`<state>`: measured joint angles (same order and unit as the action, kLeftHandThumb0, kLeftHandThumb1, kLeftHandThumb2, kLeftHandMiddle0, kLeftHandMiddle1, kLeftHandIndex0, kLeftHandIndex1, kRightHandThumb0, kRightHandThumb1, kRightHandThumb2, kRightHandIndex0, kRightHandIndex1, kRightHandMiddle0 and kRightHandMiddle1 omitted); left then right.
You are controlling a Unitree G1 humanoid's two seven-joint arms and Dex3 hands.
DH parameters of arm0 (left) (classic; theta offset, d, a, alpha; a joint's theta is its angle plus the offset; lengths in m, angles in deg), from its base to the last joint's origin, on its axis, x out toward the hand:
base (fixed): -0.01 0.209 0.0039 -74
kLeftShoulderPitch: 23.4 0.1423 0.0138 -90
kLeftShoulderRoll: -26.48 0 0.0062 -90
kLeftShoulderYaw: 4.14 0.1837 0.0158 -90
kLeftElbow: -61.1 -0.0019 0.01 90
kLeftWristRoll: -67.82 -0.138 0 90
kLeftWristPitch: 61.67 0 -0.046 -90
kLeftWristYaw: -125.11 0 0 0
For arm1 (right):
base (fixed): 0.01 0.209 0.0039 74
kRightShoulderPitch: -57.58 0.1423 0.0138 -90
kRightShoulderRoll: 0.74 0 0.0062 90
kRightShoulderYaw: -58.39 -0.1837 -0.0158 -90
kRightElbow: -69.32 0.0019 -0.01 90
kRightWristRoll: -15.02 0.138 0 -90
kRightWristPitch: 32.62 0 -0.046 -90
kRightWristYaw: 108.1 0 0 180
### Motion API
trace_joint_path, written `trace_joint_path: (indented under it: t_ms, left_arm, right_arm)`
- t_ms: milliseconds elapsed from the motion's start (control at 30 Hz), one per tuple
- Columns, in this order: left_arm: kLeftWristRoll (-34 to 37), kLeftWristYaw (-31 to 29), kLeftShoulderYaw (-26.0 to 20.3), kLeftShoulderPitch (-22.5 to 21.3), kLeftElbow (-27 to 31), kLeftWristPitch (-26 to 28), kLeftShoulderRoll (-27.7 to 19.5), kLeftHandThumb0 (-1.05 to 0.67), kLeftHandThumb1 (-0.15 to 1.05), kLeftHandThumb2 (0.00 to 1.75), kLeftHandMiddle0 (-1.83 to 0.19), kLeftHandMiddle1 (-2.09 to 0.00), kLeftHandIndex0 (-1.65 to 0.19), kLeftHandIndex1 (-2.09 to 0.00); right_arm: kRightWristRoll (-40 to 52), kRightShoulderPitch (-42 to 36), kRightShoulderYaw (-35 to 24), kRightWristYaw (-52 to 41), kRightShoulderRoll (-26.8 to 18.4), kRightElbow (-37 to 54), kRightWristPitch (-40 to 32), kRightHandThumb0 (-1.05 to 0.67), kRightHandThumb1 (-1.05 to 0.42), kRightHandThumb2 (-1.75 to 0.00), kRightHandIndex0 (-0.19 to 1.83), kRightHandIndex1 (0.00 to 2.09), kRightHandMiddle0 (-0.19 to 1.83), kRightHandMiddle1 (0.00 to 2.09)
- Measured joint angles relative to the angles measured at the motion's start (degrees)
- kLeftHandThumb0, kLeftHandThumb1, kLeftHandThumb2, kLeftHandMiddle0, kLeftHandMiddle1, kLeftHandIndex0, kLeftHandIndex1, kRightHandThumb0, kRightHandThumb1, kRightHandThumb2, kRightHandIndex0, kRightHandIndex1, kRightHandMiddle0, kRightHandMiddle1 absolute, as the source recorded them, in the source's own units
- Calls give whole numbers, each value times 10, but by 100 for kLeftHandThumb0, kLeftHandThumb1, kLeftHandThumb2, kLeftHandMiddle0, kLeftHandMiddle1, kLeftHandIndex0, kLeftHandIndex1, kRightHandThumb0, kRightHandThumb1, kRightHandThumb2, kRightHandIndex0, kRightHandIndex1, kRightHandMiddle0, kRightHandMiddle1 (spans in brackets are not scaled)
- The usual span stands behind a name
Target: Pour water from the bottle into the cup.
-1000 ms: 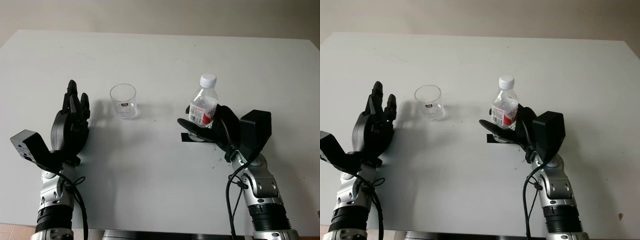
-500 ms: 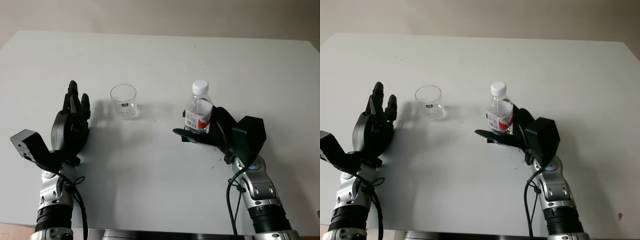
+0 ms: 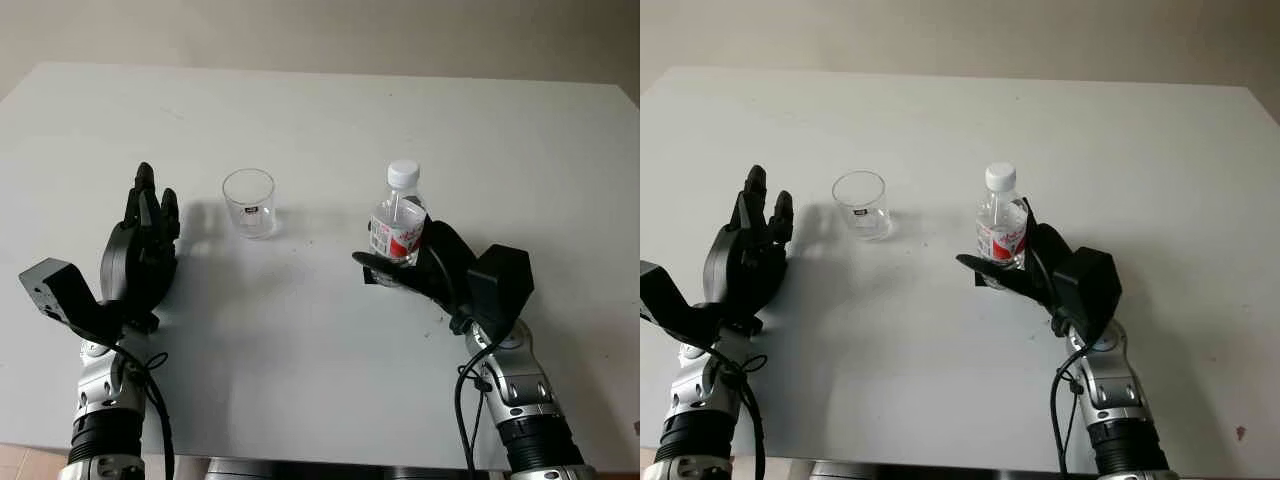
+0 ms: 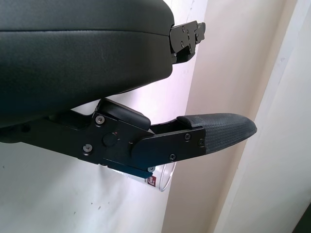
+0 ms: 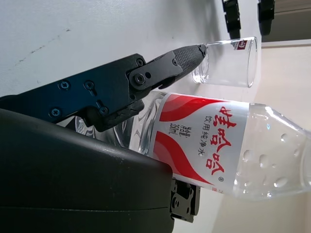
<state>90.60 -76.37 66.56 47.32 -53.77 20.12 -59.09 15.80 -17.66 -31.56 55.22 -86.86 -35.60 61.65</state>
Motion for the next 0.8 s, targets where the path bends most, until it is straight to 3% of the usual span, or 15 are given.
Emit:
trace_joint_path:
  t_ms: [67, 167, 300, 800]
  left_arm:
    - [0, 0, -1, 0, 0, 0, 0, -87, 105, 58, 19, -3, 19, 0]
    - [0, 1, -1, 0, 0, 0, 0, -87, 105, 58, 19, -3, 19, 0]
    - [0, 1, -1, 0, 0, -1, 0, -87, 105, 57, 19, -3, 19, 0]
    - [0, -1, -2, -3, -8, -4, 0, -86, 105, 58, 19, 0, 19, 0]
  right_arm:
    - [-14, -5, 4, 8, -2, -5, 24, -77, -97, -5, -19, 65, -19, 72]
    - [-21, -8, 5, 10, -4, -12, 45, -87, -95, -5, -19, 9, -19, 15]
    - [-8, -17, -6, 7, -8, -16, 60, -92, -95, -5, -19, 1, -19, 1]
    - [29, -38, -75, 51, -12, -25, 128, -95, -96, -5, -19, 0, -19, 0]
